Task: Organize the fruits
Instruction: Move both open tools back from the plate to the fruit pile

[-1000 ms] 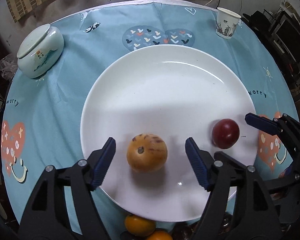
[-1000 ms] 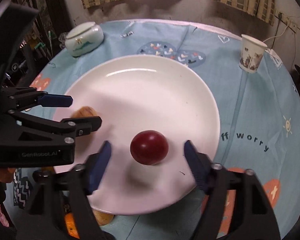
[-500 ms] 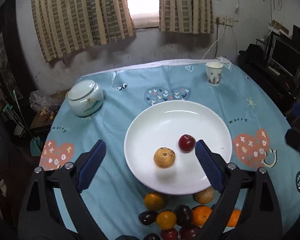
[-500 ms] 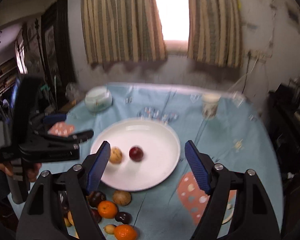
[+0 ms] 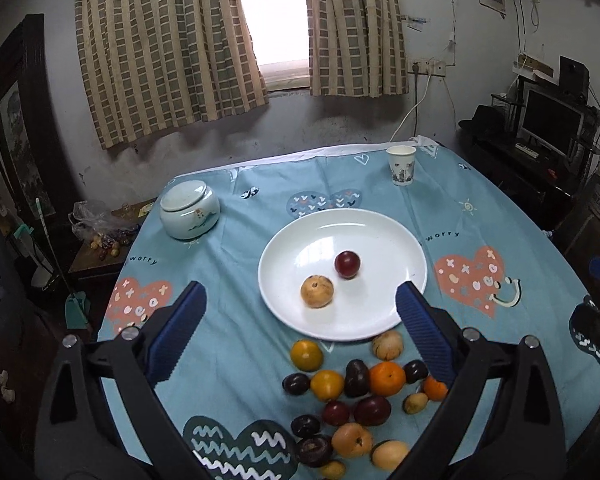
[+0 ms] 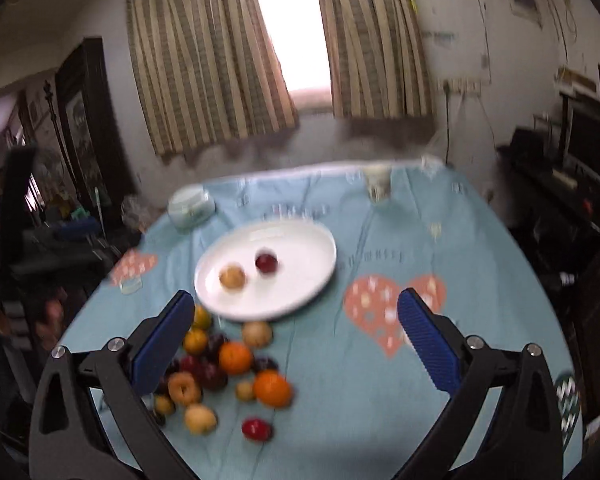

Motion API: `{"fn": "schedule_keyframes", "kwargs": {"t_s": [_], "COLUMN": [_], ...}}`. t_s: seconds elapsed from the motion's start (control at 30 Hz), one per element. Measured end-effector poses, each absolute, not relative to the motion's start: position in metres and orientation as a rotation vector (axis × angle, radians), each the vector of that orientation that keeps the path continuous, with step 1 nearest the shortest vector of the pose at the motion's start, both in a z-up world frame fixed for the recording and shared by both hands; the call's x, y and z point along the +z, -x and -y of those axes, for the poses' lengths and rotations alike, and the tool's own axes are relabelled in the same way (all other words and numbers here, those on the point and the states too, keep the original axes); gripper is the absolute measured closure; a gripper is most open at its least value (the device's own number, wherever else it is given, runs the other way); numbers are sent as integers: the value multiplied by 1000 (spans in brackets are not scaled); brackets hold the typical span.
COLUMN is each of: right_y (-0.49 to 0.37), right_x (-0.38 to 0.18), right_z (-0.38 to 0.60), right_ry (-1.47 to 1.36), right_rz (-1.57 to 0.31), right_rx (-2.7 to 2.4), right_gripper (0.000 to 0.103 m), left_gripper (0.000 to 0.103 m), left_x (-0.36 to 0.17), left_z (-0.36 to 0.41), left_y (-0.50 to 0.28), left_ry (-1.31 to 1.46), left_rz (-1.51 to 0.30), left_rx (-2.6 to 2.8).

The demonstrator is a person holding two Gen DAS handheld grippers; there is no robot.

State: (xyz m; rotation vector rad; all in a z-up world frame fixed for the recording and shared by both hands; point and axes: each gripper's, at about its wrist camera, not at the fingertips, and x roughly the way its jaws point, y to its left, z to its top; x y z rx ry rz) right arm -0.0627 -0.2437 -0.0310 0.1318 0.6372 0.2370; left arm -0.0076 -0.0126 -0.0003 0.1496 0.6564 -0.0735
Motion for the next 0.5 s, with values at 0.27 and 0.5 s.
{"fn": "schedule_keyframes", "kwargs": {"t_s": [0.27, 0.5], "right_y": [90, 93], "right_x": [-103, -126], "right_z": [212, 196], "right_ry": [-96, -63], "right_rz": [-899, -966], "right_rx": [300, 326], "right_gripper": [1, 1], "left_gripper": [6, 6], "left_x": [-58, -107], "left_z": [-44, -56], "left_y": [60, 95], "left_ry": [-135, -149], "left_rz": [-808, -962], "left_rx": [-20, -66]}}
